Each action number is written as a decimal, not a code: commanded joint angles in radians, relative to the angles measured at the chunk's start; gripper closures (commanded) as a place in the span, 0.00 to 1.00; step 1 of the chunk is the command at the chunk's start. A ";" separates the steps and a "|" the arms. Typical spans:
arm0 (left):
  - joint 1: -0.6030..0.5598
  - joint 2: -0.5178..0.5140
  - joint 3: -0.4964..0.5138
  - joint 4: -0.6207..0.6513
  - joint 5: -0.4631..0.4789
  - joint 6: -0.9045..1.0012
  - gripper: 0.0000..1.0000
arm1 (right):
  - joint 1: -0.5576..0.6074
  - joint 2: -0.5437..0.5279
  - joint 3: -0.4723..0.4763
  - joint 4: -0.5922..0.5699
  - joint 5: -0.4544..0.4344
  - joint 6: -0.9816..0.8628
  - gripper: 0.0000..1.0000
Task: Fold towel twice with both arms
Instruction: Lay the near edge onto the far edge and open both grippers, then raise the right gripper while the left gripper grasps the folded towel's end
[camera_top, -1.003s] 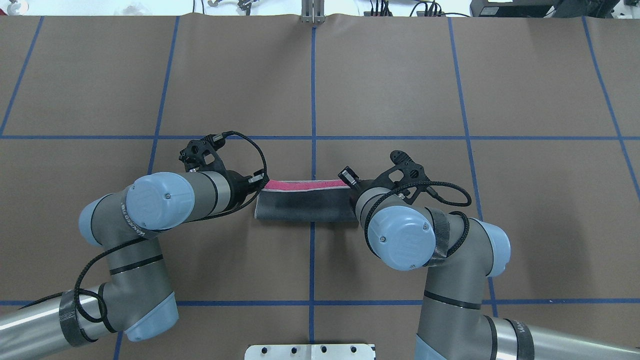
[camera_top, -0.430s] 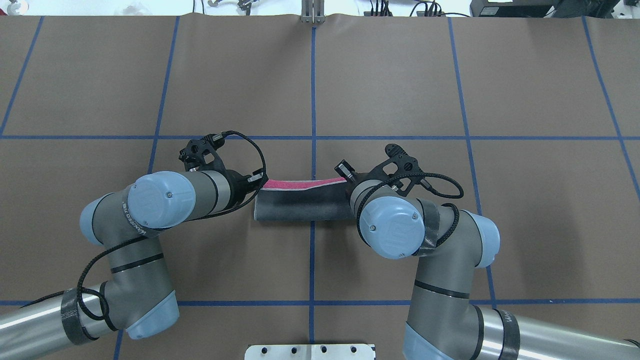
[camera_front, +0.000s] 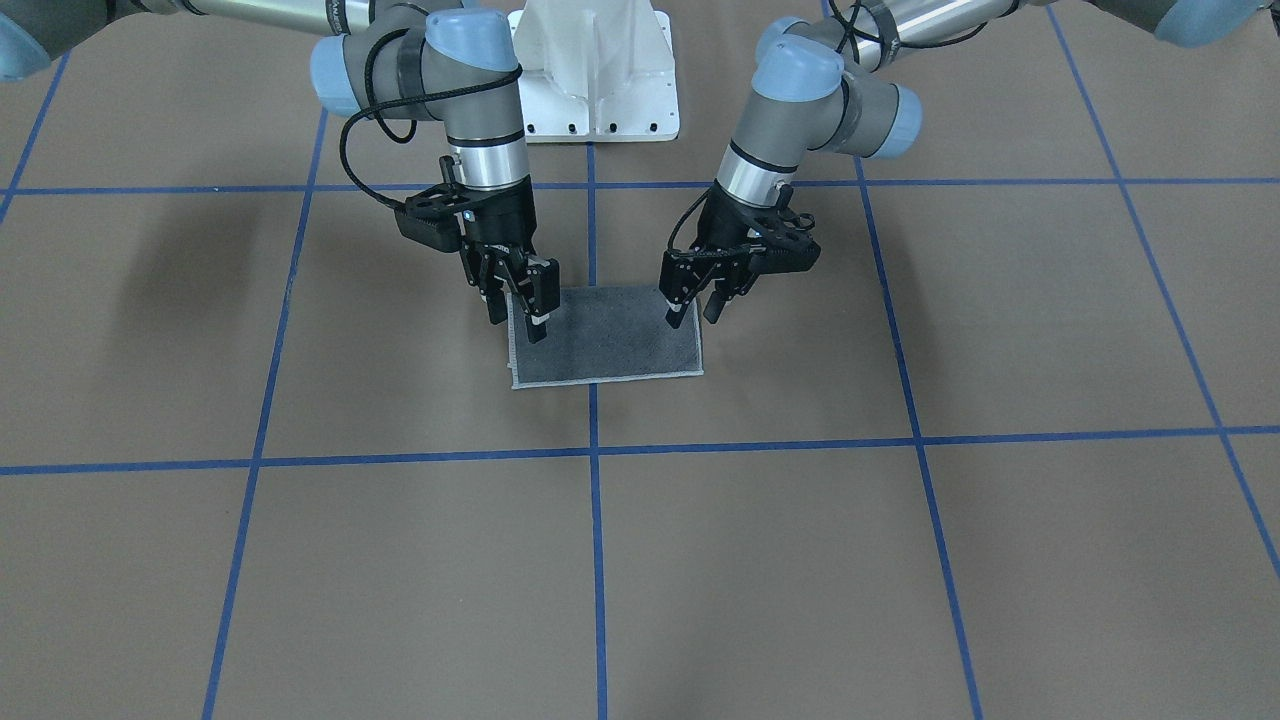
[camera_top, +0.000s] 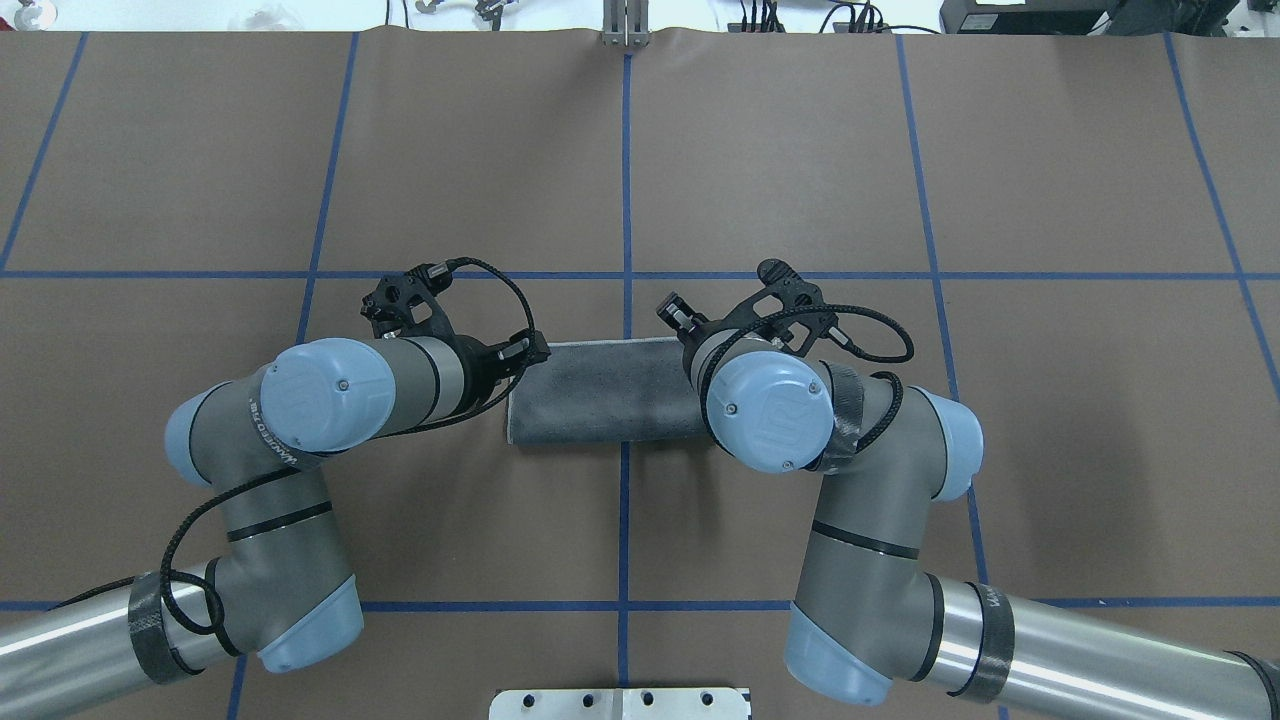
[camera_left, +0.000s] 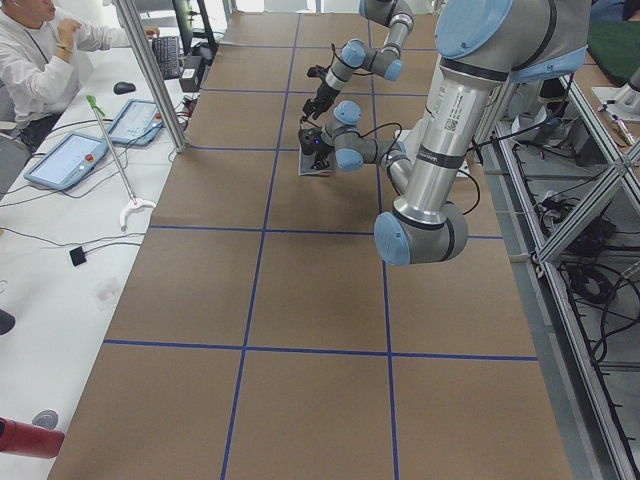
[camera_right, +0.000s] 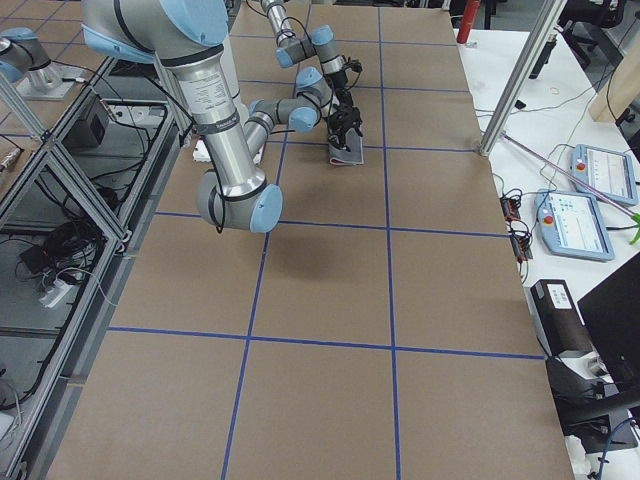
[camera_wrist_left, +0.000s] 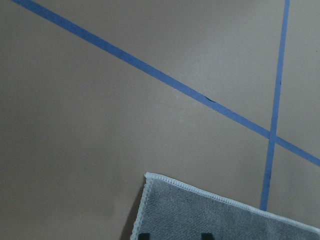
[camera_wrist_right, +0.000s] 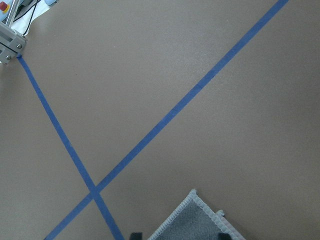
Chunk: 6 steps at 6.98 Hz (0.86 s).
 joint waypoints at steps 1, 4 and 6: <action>-0.020 -0.004 -0.003 -0.004 -0.008 0.002 0.15 | 0.041 -0.002 0.004 0.012 0.062 -0.064 0.01; -0.031 0.010 -0.039 0.005 -0.118 0.077 0.00 | 0.144 -0.048 0.080 -0.004 0.220 -0.284 0.00; -0.025 0.054 -0.053 0.005 -0.129 0.134 0.00 | 0.167 -0.099 0.134 -0.004 0.253 -0.510 0.00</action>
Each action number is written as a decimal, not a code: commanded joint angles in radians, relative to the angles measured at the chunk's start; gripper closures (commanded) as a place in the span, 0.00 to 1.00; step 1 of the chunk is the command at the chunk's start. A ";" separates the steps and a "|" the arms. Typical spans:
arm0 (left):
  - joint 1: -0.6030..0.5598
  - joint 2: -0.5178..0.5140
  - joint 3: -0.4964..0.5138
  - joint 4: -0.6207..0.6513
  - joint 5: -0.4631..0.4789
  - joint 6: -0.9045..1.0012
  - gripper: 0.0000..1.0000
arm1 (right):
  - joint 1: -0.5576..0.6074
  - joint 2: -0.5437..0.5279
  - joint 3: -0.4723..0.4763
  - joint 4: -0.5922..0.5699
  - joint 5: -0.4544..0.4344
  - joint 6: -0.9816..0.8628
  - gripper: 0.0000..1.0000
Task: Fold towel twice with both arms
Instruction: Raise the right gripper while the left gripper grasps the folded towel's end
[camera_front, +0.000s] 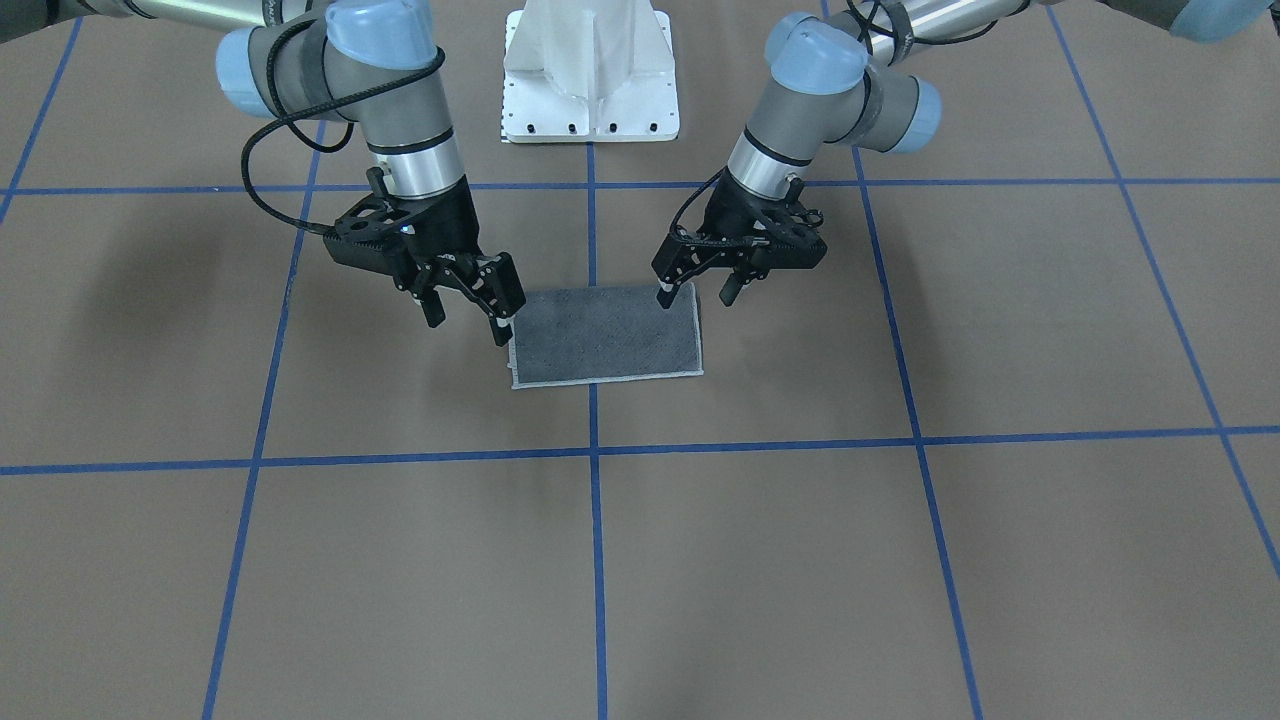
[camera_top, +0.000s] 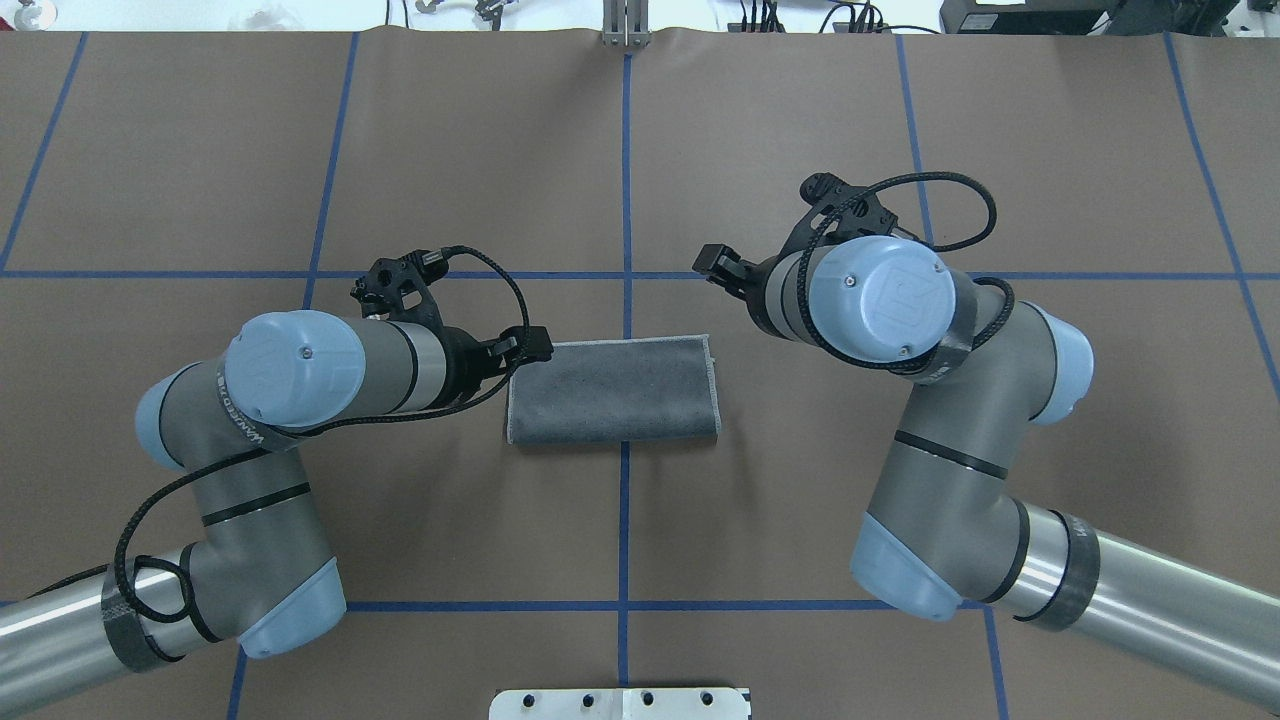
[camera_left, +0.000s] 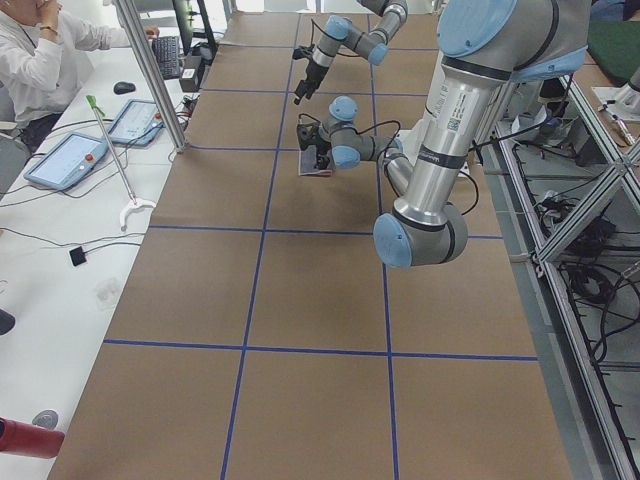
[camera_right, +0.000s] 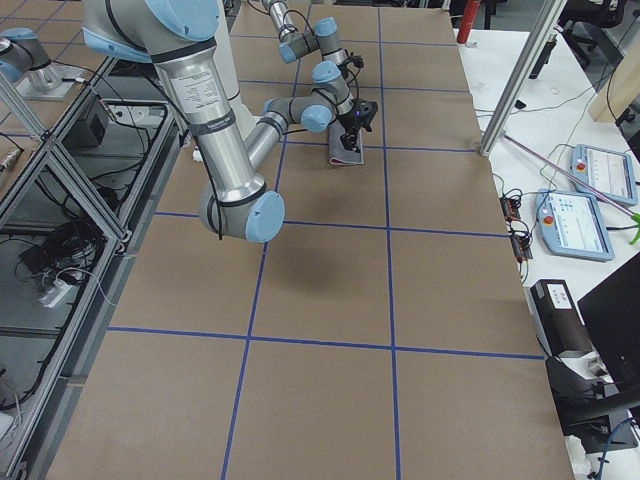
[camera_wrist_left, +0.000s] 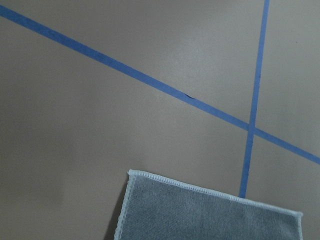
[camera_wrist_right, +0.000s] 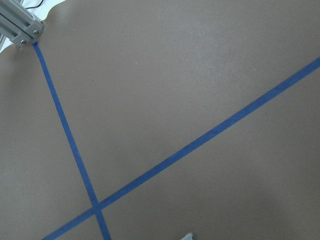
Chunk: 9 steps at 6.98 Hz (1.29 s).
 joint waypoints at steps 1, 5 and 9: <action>0.007 0.042 -0.006 -0.005 -0.013 0.071 0.00 | 0.023 -0.037 0.026 -0.002 0.030 -0.203 0.00; 0.052 0.037 0.012 -0.009 -0.005 0.025 0.35 | 0.051 -0.058 0.041 0.001 0.075 -0.242 0.00; 0.090 0.029 0.014 -0.009 -0.004 -0.018 0.46 | 0.053 -0.055 0.041 0.001 0.070 -0.242 0.00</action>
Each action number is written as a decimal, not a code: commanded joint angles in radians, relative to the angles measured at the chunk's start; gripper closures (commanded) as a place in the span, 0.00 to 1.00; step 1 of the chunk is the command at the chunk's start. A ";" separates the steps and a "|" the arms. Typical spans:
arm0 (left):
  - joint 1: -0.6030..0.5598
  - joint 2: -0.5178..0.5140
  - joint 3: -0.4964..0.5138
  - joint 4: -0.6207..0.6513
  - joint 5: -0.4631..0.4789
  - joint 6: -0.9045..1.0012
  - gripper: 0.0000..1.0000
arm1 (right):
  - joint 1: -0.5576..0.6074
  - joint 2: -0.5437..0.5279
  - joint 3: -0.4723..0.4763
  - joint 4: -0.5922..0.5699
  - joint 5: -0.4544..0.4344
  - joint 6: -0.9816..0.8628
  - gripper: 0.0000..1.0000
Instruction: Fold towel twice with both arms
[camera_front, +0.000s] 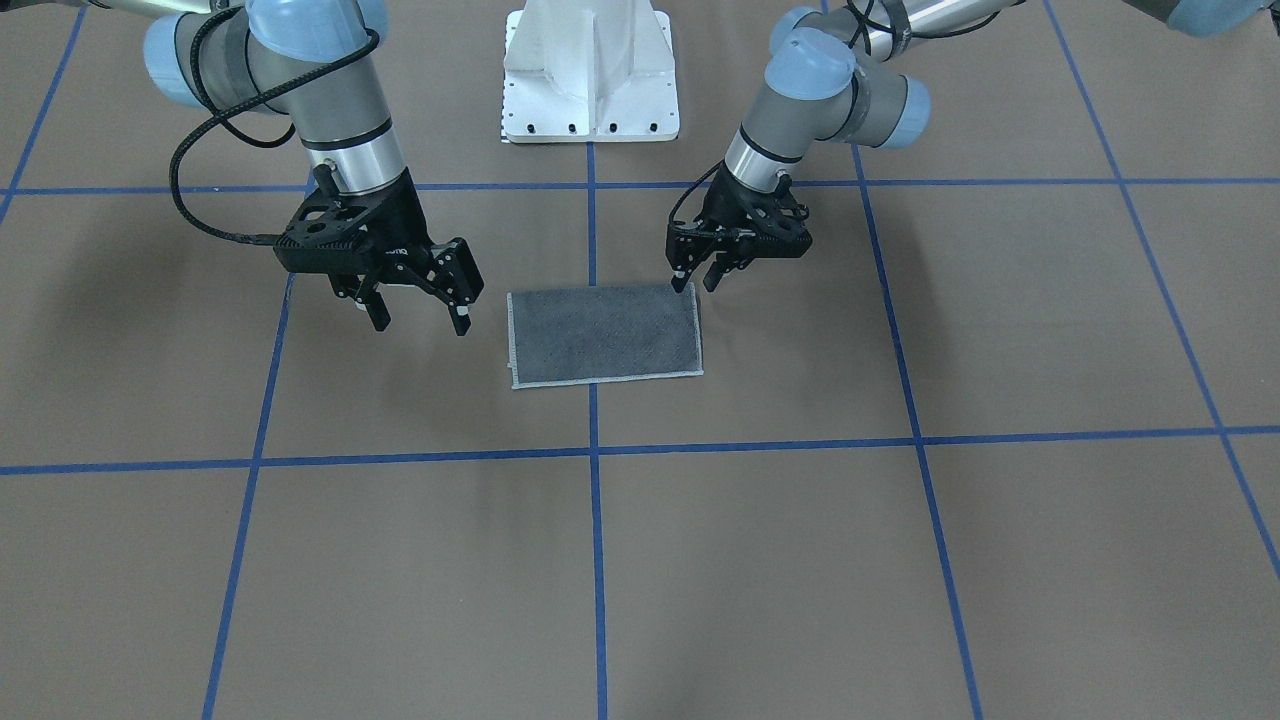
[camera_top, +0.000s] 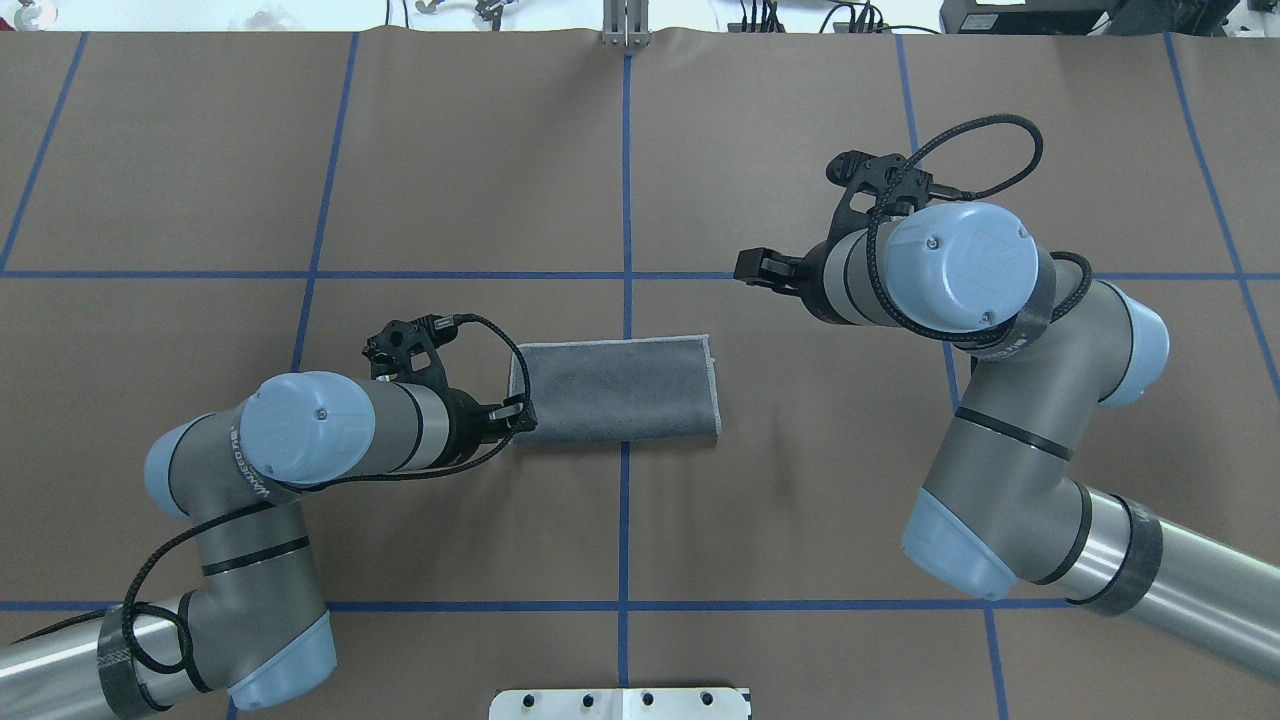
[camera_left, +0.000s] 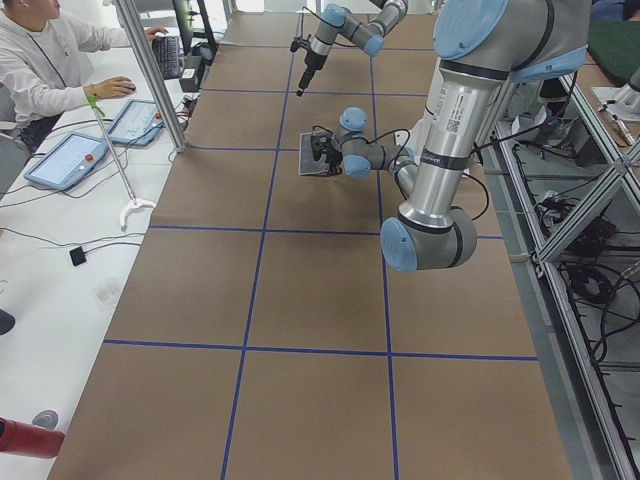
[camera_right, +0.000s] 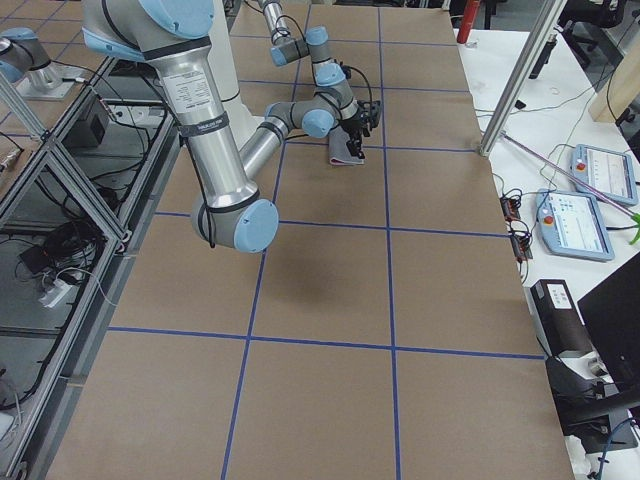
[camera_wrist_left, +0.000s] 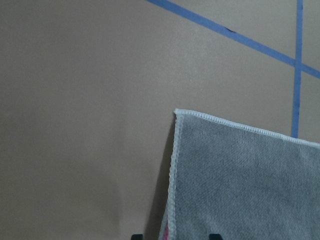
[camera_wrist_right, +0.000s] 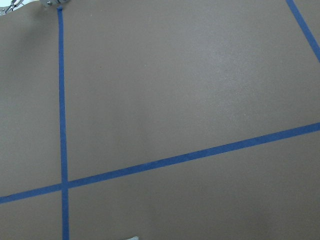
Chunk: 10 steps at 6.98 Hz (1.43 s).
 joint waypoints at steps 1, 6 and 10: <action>0.012 -0.003 0.009 0.000 0.002 -0.011 0.47 | 0.001 0.002 -0.001 0.000 -0.002 0.000 0.00; 0.012 -0.004 0.020 -0.005 0.002 -0.011 0.73 | -0.001 0.007 -0.001 0.002 -0.002 0.000 0.00; 0.012 -0.003 0.018 -0.005 0.002 -0.011 0.86 | -0.001 0.008 -0.001 0.002 -0.004 0.000 0.00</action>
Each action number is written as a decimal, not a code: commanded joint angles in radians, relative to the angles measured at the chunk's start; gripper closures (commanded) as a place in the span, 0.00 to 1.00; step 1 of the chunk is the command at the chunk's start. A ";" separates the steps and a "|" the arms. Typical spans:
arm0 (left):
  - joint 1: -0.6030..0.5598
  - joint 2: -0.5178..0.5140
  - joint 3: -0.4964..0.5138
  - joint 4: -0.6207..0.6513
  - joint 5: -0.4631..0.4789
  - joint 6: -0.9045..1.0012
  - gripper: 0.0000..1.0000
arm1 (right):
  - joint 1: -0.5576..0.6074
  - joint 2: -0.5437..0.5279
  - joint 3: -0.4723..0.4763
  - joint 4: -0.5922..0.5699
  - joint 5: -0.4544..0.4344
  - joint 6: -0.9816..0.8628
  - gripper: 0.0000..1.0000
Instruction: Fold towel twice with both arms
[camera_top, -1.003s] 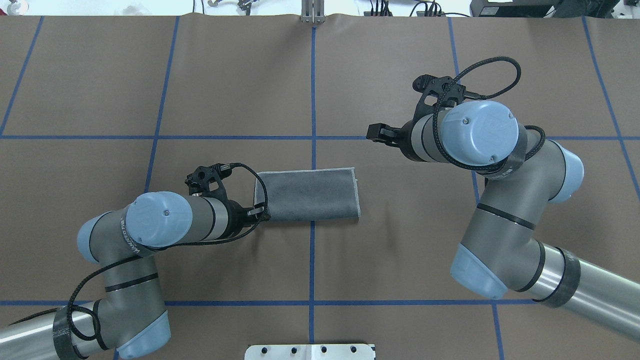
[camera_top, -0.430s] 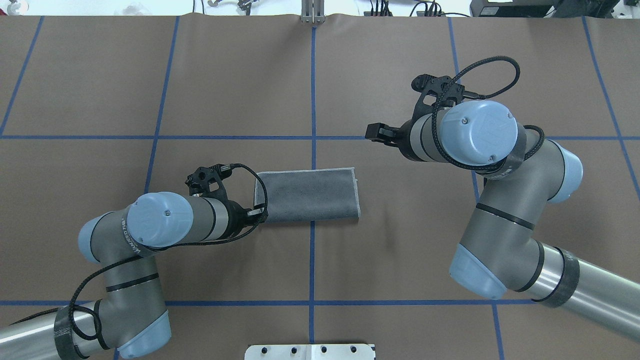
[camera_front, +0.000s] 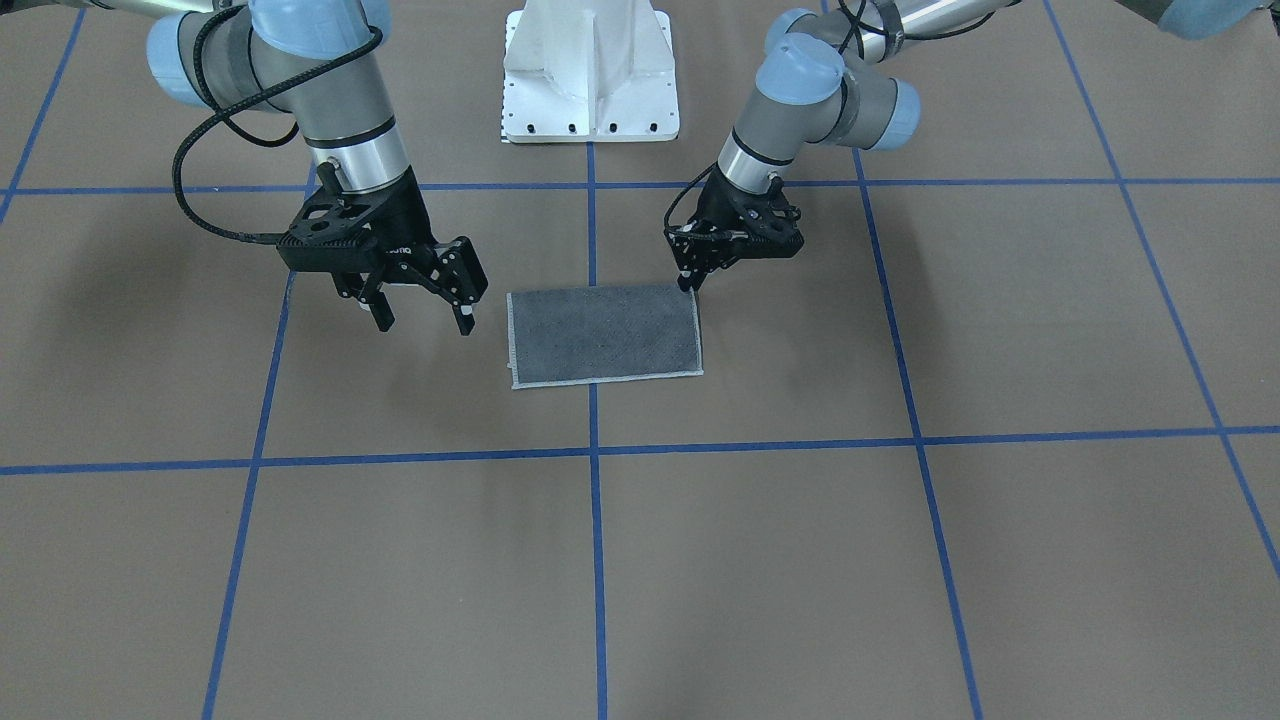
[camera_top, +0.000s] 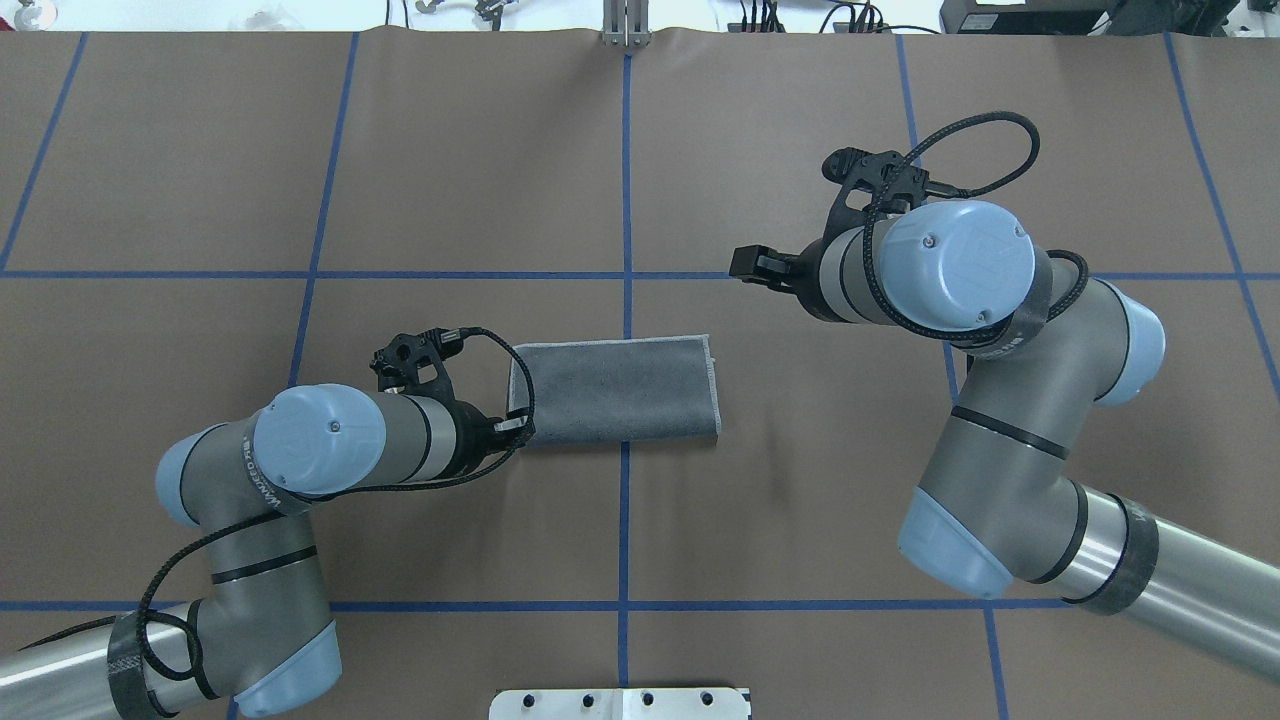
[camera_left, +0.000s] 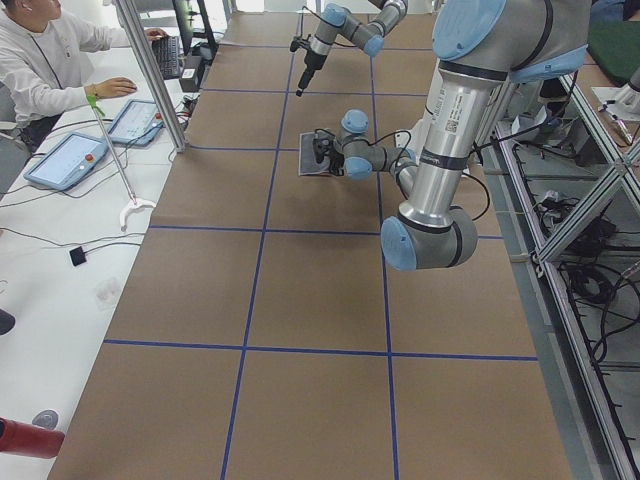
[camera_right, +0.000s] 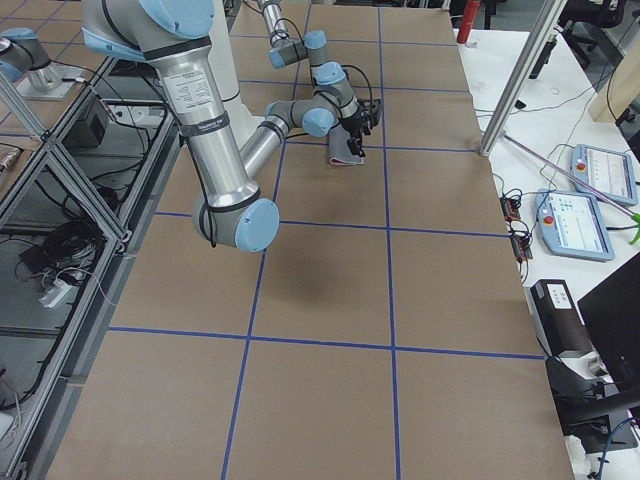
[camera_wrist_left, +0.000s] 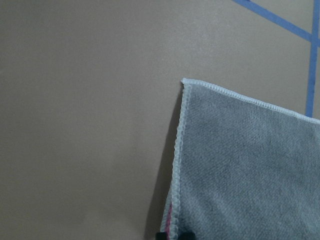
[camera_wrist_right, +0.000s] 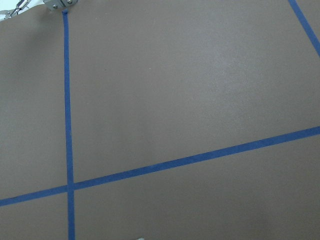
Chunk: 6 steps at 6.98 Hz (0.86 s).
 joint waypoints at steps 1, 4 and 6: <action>-0.002 0.000 -0.006 0.002 0.000 0.002 1.00 | 0.000 0.000 0.000 0.000 0.001 0.000 0.00; 0.000 -0.026 -0.015 0.003 -0.002 0.000 1.00 | 0.000 0.000 0.002 0.000 0.003 0.000 0.00; 0.023 -0.067 -0.021 0.011 -0.002 -0.043 1.00 | 0.000 0.000 0.002 0.000 0.003 0.000 0.00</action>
